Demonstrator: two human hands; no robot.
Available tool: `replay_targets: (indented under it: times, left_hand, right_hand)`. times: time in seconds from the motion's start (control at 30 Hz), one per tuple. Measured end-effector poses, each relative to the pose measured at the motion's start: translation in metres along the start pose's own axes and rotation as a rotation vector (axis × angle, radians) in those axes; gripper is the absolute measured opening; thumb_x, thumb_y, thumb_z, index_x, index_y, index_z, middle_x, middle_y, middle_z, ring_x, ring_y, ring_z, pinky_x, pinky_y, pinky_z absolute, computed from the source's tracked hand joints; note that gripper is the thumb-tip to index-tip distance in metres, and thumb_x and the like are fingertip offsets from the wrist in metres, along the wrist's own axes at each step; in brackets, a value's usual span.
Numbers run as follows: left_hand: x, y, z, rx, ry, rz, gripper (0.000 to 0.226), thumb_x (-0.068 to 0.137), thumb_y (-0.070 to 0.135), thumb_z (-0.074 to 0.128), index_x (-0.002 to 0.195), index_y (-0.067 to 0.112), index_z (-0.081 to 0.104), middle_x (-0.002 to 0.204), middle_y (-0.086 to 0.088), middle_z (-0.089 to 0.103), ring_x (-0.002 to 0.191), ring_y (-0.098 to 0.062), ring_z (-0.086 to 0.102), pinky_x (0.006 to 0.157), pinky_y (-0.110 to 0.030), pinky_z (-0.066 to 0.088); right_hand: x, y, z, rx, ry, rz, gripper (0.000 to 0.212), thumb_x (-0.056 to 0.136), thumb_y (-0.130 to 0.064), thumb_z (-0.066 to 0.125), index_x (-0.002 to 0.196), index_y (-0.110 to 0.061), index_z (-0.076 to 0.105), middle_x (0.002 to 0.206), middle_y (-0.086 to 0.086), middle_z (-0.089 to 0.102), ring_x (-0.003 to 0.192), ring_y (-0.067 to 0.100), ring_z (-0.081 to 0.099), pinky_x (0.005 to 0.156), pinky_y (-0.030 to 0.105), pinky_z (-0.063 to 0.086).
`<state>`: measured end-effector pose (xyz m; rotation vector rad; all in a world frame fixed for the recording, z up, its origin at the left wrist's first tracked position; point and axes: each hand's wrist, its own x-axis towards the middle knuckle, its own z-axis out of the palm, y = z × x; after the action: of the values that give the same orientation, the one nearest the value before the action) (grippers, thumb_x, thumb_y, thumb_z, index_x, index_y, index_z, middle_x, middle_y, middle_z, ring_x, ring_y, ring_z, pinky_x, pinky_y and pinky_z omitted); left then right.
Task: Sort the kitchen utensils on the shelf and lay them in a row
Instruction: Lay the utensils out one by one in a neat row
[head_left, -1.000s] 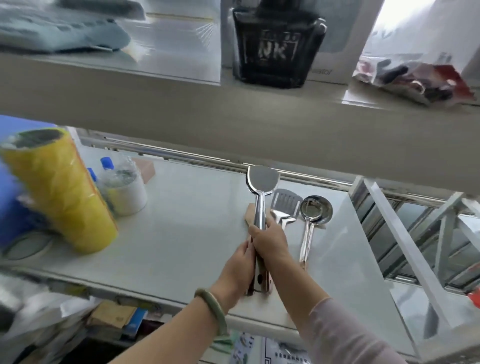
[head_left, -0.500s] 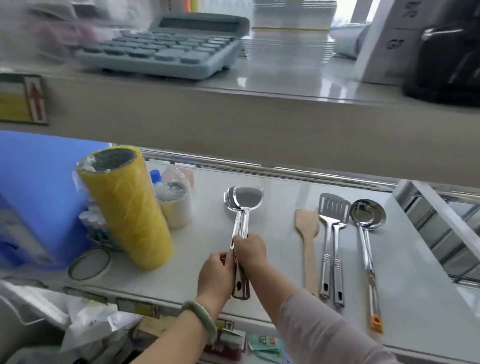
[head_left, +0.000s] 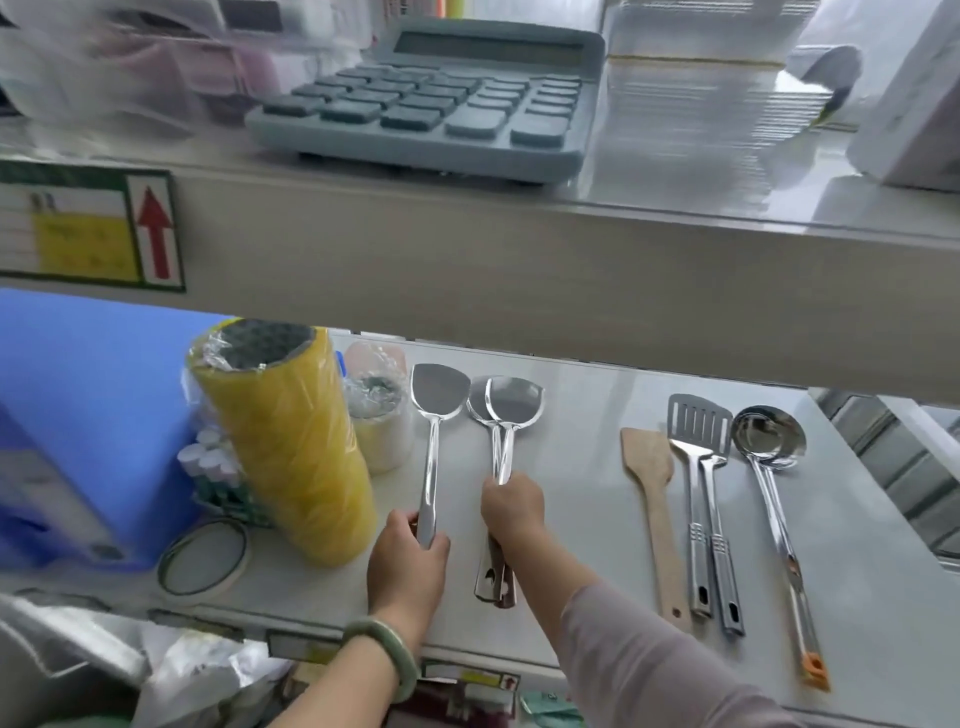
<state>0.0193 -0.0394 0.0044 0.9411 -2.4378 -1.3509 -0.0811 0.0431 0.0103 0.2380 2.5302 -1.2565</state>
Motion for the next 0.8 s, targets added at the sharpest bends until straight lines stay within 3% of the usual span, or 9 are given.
replay_targets:
  times: [0.1,0.2,0.43,0.67,0.8]
  left_hand:
    - [0.004,-0.003,0.001,0.086,0.011,0.050,0.032,0.083,0.020,0.060,0.113,0.009,0.054,0.108,-0.007,0.056,0.088,-0.017,0.046,0.080,-0.028,0.041]
    - [0.005,-0.007,0.005,0.139,0.016,0.067,0.030,0.084,0.021,0.059,0.110,0.009,0.055,0.109,-0.009,0.054,0.095,-0.022,0.049,0.089,-0.034,0.044]
    - [0.003,-0.006,0.013,0.330,0.004,0.111,0.032,0.088,0.033,0.050,0.112,0.012,0.052,0.108,-0.004,0.052,0.101,-0.020,0.050,0.094,-0.032,0.044]
    - [0.003,-0.004,0.017,0.490,-0.011,0.146,0.046,0.089,0.039,0.046,0.128,0.014,0.045,0.122,-0.007,0.049,0.113,-0.022,0.048,0.097,-0.032,0.041]
    - [-0.010,0.009,0.031,0.501,0.080,0.261,0.045,0.084,0.030,0.056,0.125,0.012,0.049,0.119,-0.013,0.046,0.108,-0.029,0.048,0.097,-0.039,0.041]
  right_hand:
    - [0.003,0.003,-0.003,-0.056,0.047,0.009,0.037,0.087,-0.021,0.043,0.106,0.006,0.061,0.111,0.023,0.061,0.105,0.038,0.057,0.084,0.033,0.046]
    - [0.005,0.011,-0.017,-0.082,0.091,0.026,0.037,0.087,-0.021,0.042,0.106,0.002,0.063,0.113,0.022,0.061,0.111,0.037,0.051,0.092,0.033,0.042]
    - [0.002,0.028,-0.038,-0.285,0.091,-0.033,0.033,0.090,-0.018,0.039,0.113,-0.002,0.055,0.134,0.012,0.037,0.122,0.031,0.032,0.103,0.036,0.032]
    - [-0.002,0.032,-0.048,-0.325,0.011,-0.084,0.032,0.089,-0.021,0.038,0.110,-0.003,0.053,0.137,0.014,0.035,0.124,0.032,0.029,0.104,0.038,0.032]
    - [-0.010,0.045,-0.072,-0.283,0.088,-0.180,0.038,0.091,-0.029,0.044,0.118,-0.004,0.052,0.139,0.014,0.038,0.128,0.031,0.028,0.109,0.037,0.027]
